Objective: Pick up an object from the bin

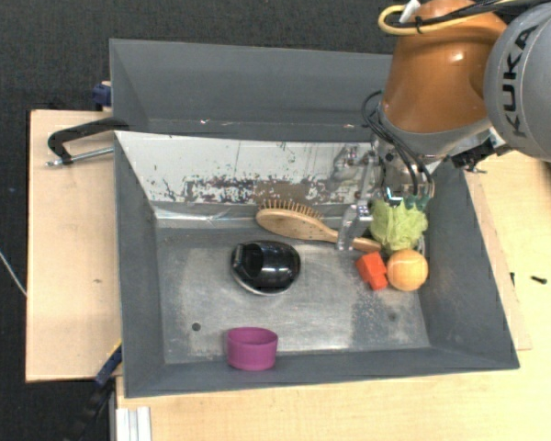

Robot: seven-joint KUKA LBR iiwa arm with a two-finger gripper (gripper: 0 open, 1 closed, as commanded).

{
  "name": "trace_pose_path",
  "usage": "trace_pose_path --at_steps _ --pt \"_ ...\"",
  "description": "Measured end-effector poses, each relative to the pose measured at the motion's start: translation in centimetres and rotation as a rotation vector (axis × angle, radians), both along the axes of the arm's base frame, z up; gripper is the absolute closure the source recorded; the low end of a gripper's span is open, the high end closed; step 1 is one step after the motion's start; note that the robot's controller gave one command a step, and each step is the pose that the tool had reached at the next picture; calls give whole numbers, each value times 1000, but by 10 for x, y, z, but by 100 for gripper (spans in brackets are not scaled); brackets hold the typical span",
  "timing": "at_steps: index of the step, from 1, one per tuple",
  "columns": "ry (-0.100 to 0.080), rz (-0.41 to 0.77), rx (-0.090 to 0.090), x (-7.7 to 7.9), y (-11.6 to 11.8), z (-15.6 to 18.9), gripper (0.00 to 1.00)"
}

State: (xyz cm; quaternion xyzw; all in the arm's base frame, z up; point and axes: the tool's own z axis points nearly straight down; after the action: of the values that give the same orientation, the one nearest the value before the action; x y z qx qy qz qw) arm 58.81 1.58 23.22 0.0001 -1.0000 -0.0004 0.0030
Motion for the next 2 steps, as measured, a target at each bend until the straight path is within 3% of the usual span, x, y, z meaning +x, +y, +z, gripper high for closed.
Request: trace_pose_path --at_steps 1,2 --pt "-9 0 0 1 0 5 0" --pt "-12 0 1 9 0 -73 0"
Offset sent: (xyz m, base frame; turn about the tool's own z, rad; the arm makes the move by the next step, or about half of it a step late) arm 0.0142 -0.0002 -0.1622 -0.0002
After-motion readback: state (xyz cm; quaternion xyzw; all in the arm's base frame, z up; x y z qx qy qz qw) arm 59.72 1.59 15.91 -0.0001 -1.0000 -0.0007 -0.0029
